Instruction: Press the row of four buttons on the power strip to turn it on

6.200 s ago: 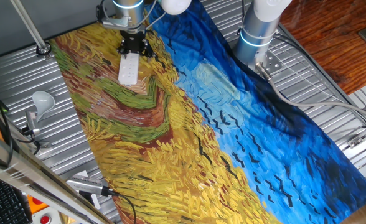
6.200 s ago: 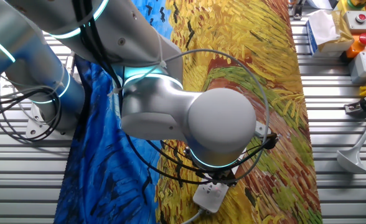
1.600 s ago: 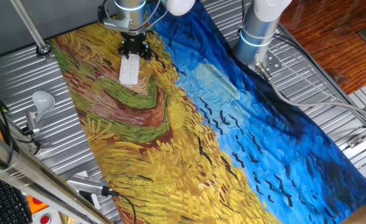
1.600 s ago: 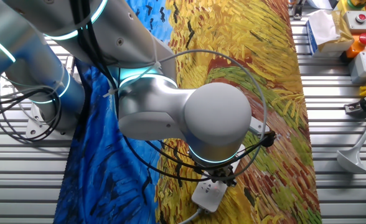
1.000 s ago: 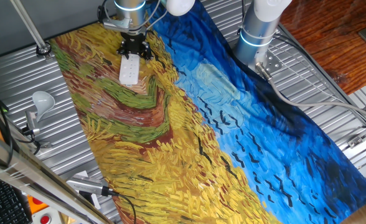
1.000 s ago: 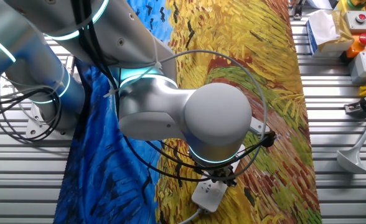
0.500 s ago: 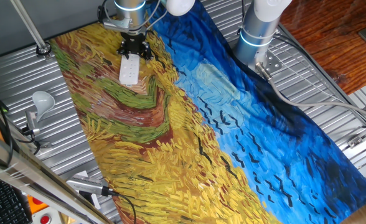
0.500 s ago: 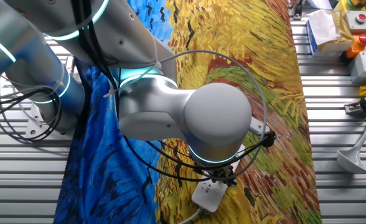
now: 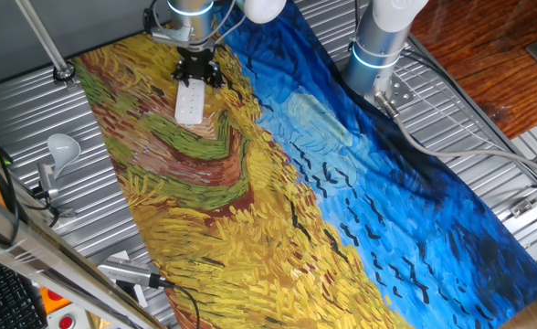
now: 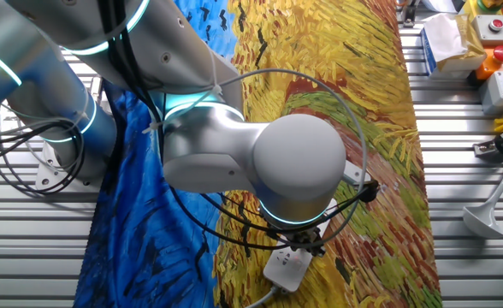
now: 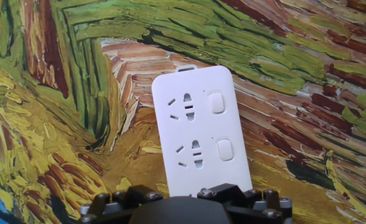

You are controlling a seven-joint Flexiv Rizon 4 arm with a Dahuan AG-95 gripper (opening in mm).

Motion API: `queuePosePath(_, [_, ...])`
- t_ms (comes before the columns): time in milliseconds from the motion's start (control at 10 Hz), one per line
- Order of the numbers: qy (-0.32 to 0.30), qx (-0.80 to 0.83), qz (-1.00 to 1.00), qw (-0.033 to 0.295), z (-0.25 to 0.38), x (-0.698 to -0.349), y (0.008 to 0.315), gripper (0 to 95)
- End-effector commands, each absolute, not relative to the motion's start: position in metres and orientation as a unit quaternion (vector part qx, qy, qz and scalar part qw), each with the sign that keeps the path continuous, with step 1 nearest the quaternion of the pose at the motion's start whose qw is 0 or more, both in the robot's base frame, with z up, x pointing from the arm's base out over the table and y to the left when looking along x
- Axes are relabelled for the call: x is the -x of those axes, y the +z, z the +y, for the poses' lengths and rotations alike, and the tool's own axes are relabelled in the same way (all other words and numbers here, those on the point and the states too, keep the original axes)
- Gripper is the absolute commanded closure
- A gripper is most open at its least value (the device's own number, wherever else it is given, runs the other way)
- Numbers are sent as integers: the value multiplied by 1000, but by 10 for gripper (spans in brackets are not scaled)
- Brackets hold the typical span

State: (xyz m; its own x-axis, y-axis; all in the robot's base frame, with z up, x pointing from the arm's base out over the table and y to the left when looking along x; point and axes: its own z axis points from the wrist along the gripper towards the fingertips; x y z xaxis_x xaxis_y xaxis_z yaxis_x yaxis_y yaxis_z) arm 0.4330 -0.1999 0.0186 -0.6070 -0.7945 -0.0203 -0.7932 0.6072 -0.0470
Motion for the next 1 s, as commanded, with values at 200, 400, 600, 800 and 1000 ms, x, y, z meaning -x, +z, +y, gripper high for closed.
queuePosePath(200, [-13,442,897,16,-198,-433,44,0])
queuePosePath(400, [-13,442,897,16,-198,-433,44,0])
queuePosePath(600, [-15,442,897,15,-198,-434,44,190])
queuePosePath(800, [-15,443,896,16,-199,-434,41,190])
queuePosePath(1000, [-14,444,896,16,-201,-435,37,190])
